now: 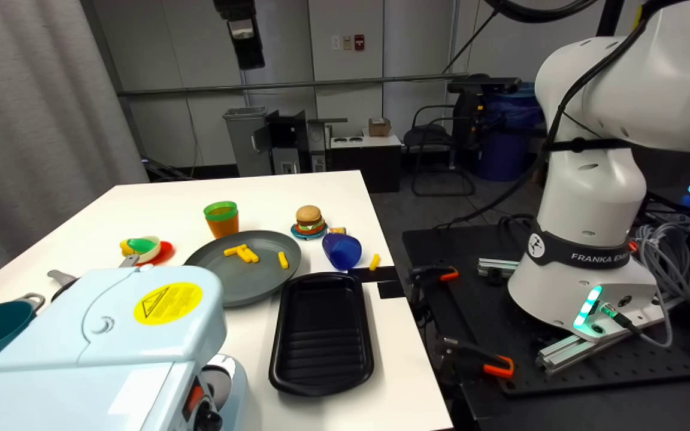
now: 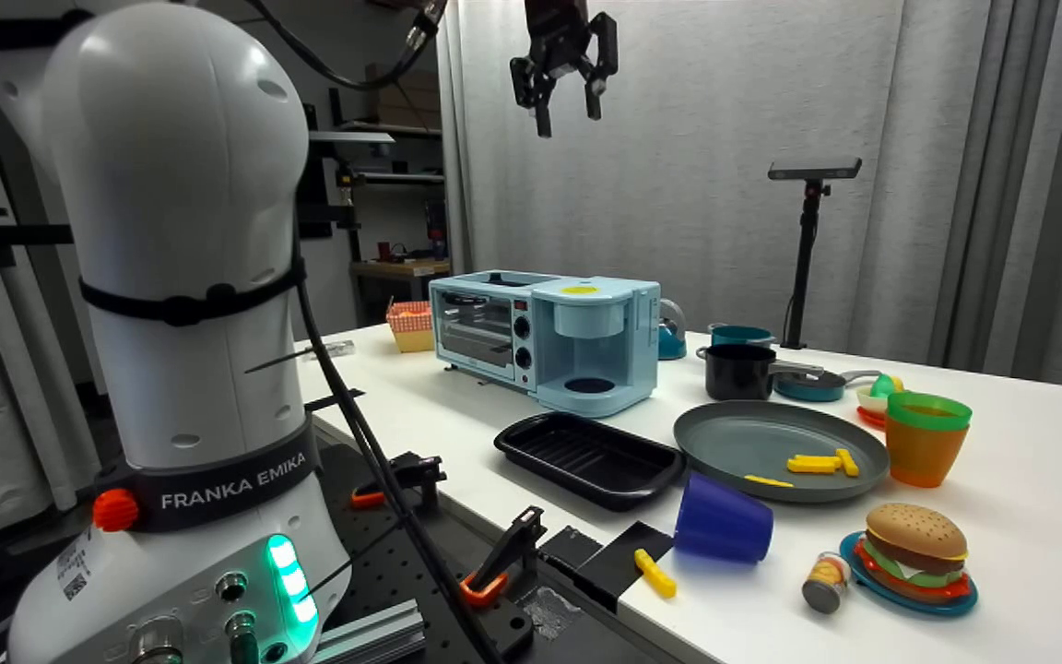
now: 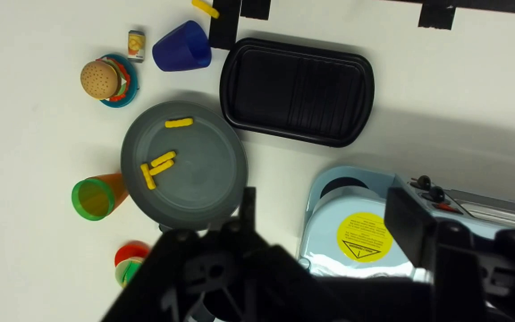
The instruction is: Press the button on top of the breakfast maker
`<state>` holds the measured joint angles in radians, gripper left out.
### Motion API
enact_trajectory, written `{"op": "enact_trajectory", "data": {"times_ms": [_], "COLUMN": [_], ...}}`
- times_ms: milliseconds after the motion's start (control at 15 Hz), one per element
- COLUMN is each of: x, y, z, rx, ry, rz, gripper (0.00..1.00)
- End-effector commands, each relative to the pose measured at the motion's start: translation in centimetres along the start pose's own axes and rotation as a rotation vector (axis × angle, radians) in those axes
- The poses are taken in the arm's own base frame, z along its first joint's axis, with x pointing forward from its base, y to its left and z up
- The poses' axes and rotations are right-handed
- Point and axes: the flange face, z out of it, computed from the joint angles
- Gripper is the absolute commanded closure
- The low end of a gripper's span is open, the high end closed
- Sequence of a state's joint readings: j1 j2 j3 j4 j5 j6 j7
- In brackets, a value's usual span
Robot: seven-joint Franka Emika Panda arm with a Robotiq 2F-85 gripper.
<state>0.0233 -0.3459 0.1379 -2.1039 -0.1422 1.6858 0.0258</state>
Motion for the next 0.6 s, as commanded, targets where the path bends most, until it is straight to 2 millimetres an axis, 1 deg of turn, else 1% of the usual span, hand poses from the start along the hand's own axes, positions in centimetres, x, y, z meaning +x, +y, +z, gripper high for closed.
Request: {"op": "enact_trajectory", "data": {"times_ms": [0, 67, 400, 533], "x": [0.4, 0.6, 2.2, 3.0], "y": [-0.5, -0.6, -1.8, -2.2], "z": [0.5, 0.6, 1.2, 1.6], "rx": [0.026, 0.026, 0.030, 0.037], "ry": [0.011, 0.011, 0.036, 0.049], "rz": [-0.005, -0.009, -0.033, -0.040], "gripper": [0.55, 0.64, 0.99, 1.00]}}
